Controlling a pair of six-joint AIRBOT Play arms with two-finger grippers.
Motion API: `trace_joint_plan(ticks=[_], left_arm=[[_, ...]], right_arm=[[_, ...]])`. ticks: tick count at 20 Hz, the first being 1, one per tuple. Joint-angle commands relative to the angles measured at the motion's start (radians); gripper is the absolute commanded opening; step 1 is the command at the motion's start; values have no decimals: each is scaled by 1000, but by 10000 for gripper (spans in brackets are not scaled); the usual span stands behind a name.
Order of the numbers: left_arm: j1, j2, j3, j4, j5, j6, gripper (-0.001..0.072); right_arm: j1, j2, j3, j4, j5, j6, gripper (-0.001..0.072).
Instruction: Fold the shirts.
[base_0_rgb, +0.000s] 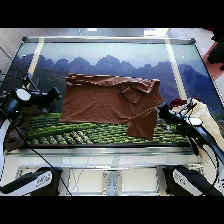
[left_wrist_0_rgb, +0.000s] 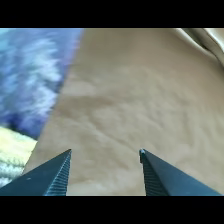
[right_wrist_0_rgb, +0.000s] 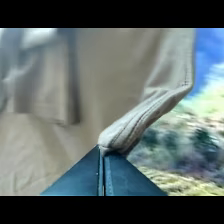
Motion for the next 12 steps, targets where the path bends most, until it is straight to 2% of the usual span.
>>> trace_joint_plan(ticks=[1, 2, 4, 5, 7, 10, 12], left_arm=[[18, -3, -1, 228, -123, -472, 463], [39, -3, -6, 250, -225, -520, 463], [90, -3, -56, 252, -382, -493, 462], [106, -3, -99, 240, -400, -480, 461], [108, -3, -194, 147, -355, -439, 461], [108, -3, -294, -71, -172, -375, 461], [108, -3, -299, -166, -95, -334, 462]], right_arm=[[1, 12, 39, 2, 60, -30, 29], [1, 18, 39, 5, 64, -39, 29], [0, 25, 39, 2, 66, -40, 29], [0, 26, 39, 2, 67, -41, 29], [0, 26, 39, 2, 70, -40, 29], [0, 26, 39, 2, 76, -40, 29], [0, 26, 39, 2, 88, -40, 29]])
